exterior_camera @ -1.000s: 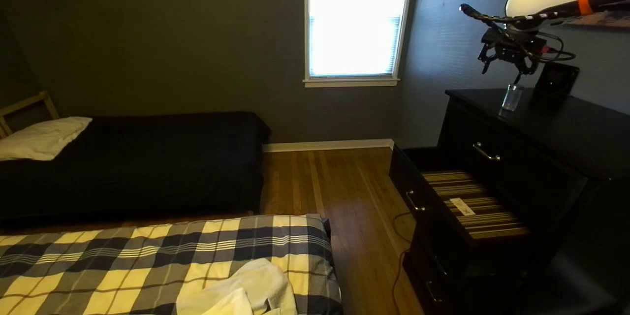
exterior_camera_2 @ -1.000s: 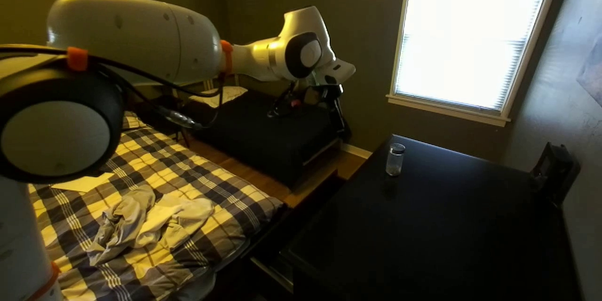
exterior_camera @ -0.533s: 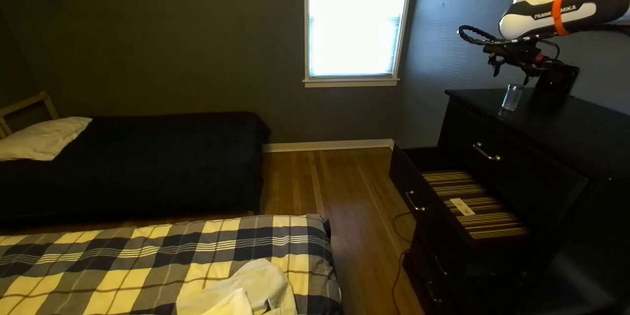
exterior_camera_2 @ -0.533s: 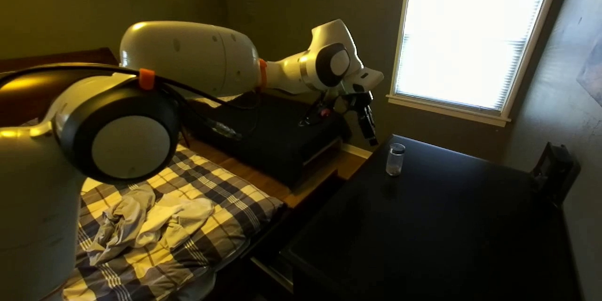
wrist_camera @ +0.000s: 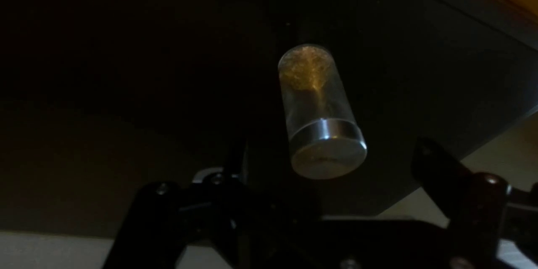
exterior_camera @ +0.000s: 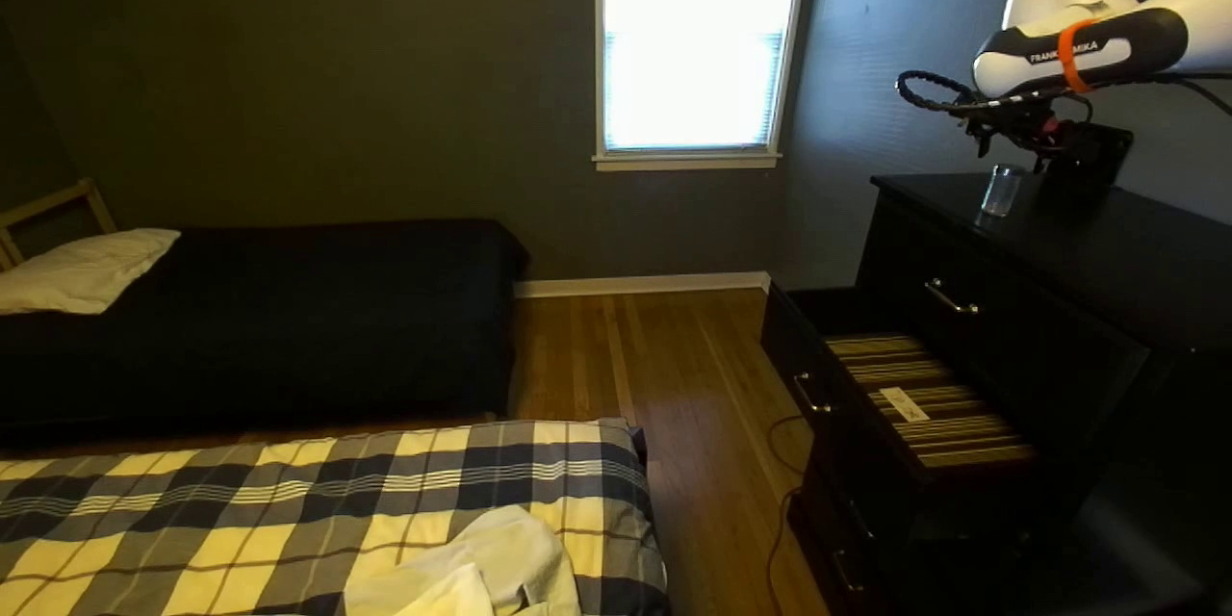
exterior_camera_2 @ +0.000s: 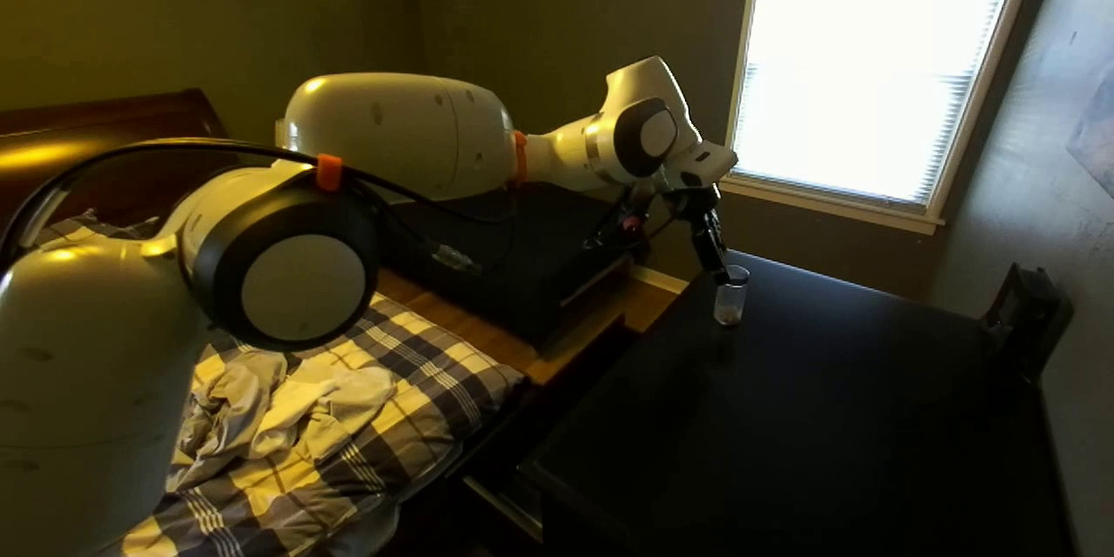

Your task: Pick up the jar from the top of the cabinet and put it in the open drawer.

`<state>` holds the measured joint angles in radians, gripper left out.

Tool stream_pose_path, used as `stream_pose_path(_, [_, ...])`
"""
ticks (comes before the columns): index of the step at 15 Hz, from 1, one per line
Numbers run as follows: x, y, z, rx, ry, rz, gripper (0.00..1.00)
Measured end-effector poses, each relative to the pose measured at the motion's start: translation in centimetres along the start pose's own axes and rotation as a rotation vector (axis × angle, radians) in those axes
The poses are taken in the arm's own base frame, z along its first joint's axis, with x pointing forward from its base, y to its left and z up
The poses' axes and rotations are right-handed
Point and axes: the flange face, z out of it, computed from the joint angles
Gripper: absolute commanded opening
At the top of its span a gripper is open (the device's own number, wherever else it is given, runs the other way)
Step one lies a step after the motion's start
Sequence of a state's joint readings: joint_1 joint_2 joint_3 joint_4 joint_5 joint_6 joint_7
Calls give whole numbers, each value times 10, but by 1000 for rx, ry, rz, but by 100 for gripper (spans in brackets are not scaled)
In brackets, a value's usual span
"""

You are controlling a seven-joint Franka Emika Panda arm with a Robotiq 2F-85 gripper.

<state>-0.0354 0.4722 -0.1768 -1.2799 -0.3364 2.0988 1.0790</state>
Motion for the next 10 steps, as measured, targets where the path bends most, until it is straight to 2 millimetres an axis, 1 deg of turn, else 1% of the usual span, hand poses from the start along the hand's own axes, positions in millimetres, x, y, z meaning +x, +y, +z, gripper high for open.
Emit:
stream_pose_path(4, [1,-6,11,-10,9,-1,100])
stream_pose_path(5, [1,-7,13,-13,11,-2,97])
stream_pose_path(7, [-1,-10,18,-20,12,-4,72])
stream_pose_path(8, [-1,-11,19,-24,14,-5,69])
stream_pose_path(10, [-2,-12,23,-32,16,-6,52])
